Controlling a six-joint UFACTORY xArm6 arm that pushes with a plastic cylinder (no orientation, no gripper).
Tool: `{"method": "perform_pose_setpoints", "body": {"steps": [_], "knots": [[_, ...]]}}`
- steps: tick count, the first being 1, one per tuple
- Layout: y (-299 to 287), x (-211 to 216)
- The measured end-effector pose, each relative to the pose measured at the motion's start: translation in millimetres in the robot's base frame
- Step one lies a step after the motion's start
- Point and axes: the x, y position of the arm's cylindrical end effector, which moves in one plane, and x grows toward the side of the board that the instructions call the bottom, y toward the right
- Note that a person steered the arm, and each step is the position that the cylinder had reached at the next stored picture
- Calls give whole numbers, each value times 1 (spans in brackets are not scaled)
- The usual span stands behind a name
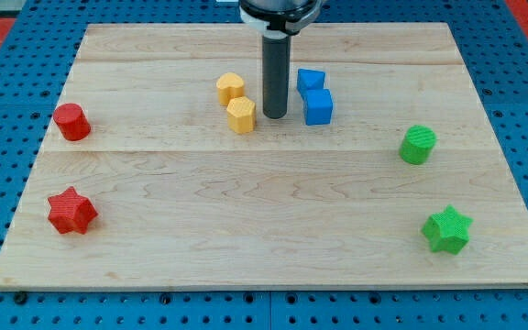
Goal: Move the green star diagonally to the yellow blocks
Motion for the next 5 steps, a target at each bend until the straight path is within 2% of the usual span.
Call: {"method": "perform_pose_setpoints", "body": {"steps": [1, 3, 4, 5], "knots": [[-6, 17], [-57, 26], [1, 49], [96, 86]]}}
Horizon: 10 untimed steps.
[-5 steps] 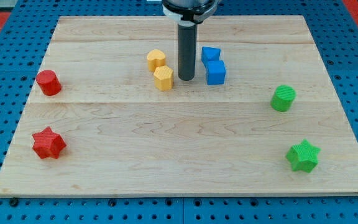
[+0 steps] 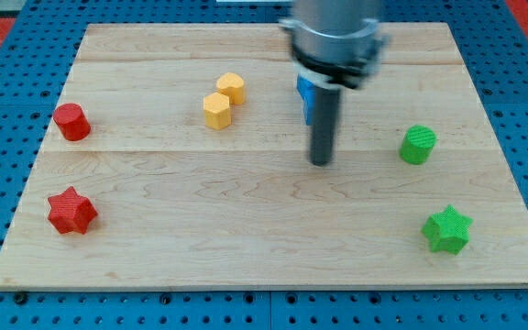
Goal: Move the green star diagonally to the yellow blocks
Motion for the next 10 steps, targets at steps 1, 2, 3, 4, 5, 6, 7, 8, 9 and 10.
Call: {"method": "perform_pose_setpoints", "body": {"steps": [1, 2, 3, 4, 5, 6, 7, 8, 9, 10], "knots": [[84, 25], [151, 73], [157, 115], [67, 123], [46, 114], [142, 131], [129, 96], [43, 96], [-9, 107], [97, 105]]}}
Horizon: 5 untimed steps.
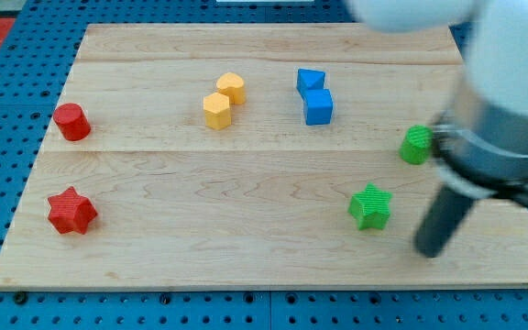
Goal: Move the green star diagonally to the yellow blocks
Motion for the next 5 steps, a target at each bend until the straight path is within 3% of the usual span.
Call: {"method": "perform_pose_setpoints", "body": {"steps": [1, 2, 3, 4, 5], "knots": [[-22, -26], [-89, -24], [-50, -7], [-48, -39], [-107, -45]]}}
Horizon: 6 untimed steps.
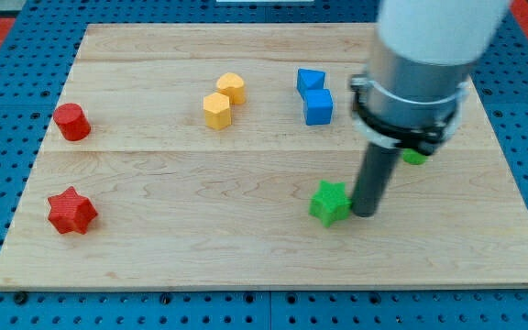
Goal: Move the green star diagonally to the yellow blocks
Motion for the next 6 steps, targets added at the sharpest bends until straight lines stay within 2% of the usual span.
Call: {"method": "perform_pose_setpoints", "body": {"steps": [1, 3, 4, 5, 6], "knots": [[-30, 16], [-17, 60], [-38, 87], [-146, 87], [-290, 80]]}}
